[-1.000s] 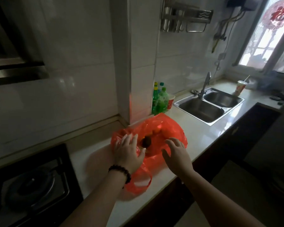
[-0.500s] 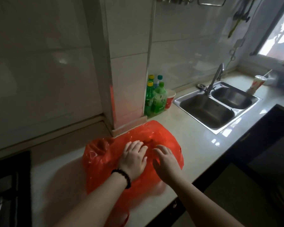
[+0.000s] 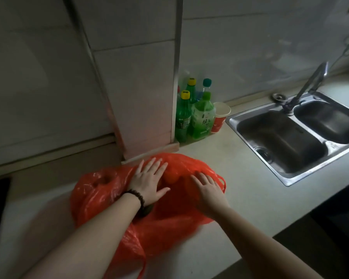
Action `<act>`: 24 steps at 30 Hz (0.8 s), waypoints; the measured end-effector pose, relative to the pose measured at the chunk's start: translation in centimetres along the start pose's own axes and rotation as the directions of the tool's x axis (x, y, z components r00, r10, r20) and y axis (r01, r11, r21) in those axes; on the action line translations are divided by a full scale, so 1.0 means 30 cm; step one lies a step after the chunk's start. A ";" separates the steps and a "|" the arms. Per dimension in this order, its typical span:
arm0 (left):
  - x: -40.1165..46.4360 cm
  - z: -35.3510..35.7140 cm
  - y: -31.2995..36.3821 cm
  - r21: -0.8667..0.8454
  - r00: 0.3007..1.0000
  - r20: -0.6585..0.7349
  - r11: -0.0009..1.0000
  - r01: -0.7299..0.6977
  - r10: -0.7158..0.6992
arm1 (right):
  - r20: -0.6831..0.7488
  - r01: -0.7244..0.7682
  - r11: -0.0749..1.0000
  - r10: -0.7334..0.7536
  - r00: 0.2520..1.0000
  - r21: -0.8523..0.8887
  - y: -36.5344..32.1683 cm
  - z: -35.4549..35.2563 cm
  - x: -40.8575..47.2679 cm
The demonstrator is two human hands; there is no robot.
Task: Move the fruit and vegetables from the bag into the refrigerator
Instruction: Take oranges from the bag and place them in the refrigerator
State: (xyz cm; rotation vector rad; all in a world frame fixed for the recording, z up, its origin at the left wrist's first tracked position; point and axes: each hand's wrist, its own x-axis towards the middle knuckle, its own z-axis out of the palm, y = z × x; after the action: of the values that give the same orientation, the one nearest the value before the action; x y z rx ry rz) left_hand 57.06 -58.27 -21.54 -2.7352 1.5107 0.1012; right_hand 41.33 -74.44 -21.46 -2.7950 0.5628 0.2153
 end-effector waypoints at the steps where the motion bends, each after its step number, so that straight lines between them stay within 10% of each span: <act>1: 0.022 0.004 -0.003 -0.009 0.999 0.032 1.000 0.008 -0.008 | 0.023 -0.009 1.000 0.008 1.000 0.023 0.018 0.001 0.019; 12: 0.155 0.037 -0.039 -0.184 0.968 0.231 0.972 0.144 -0.100 | 0.075 -0.060 0.936 0.036 0.997 0.346 0.132 -0.007 0.112; 19: 0.094 0.042 0.044 -0.091 0.941 -0.328 0.989 -0.115 0.079 | -0.038 0.001 0.939 0.013 0.999 0.345 0.150 -0.009 0.093; 24: 0.108 0.059 0.081 -0.144 0.990 -0.142 0.989 -0.030 0.010 | -0.077 0.027 0.956 -0.005 0.997 0.292 0.144 -0.006 0.092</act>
State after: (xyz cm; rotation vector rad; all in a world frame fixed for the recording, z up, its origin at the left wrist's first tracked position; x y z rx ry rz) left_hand 56.64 -62.23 -23.47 -2.8976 1.6270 0.0197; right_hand 42.14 -79.28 -22.90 -2.5259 0.5407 0.0193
